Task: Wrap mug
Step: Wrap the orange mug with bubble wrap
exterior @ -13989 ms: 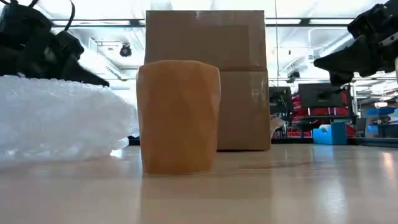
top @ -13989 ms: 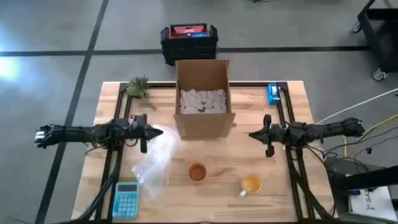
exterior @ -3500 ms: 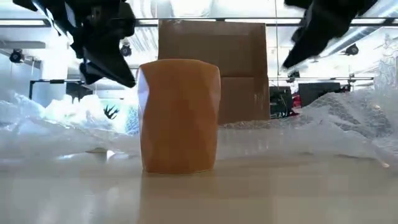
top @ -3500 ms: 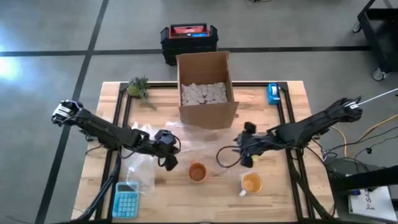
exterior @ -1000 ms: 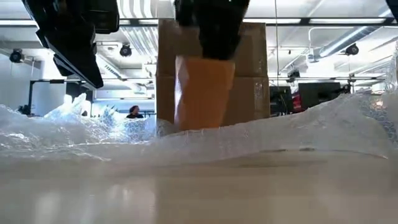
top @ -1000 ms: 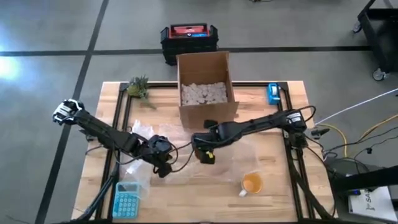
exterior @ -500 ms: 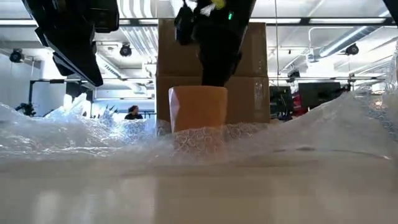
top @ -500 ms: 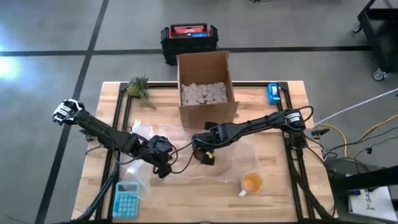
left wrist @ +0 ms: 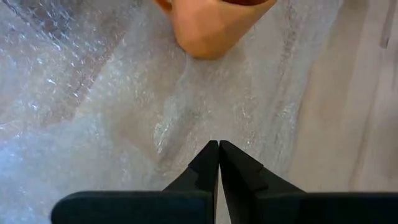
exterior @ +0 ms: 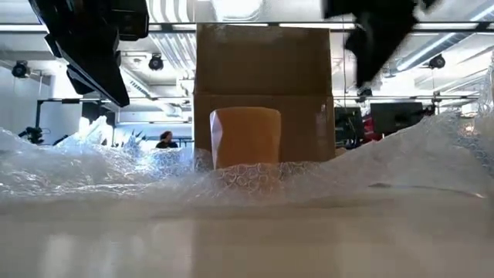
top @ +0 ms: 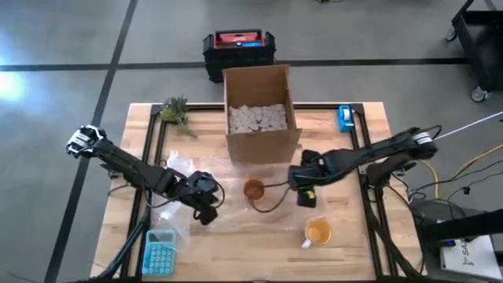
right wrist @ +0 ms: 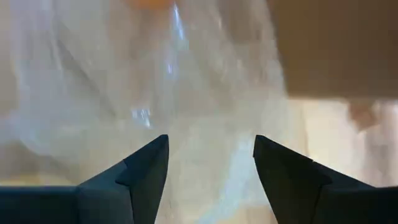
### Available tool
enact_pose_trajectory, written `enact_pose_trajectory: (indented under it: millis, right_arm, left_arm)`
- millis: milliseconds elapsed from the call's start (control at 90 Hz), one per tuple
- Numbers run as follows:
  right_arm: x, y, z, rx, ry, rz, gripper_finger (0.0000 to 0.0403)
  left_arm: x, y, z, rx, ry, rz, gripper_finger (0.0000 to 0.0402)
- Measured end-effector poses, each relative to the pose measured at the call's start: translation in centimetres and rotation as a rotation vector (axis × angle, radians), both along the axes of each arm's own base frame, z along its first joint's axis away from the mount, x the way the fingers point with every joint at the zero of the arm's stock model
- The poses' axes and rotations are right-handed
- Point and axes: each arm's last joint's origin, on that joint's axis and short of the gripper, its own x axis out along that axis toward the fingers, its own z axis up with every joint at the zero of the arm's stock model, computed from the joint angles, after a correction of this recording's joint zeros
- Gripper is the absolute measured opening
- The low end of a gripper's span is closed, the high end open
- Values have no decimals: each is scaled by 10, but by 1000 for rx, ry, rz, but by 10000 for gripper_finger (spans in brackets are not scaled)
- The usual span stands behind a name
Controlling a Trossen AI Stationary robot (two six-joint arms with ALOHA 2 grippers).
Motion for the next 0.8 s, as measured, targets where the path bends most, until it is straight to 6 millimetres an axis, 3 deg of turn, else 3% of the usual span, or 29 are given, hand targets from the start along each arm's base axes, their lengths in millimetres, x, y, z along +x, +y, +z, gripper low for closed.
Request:
enact_pose_trajectory:
  millis: [156,289,522,611,744,800]
  right_arm:
    - [-33,-1,-33,-26,81,23,206]
    - [-47,-8,-57,-45,152,-11,193]
    - [-51,-22,-89,-59,202,-78,175]
    - [-53,-27,-96,-86,232,-105,139]
    - [-53,-33,-107,-79,253,-103,35]
    - [-53,-34,-110,-70,246,-81,13]
  left_arm:
    - [1,0,0,-4,-9,0,0]
    - [2,0,0,-6,-26,-2,0]
    - [3,0,0,11,-43,8,0]
    - [3,0,1,10,-53,10,0]
    - [4,0,1,34,-67,18,0]
    - [4,0,1,42,-73,17,0]
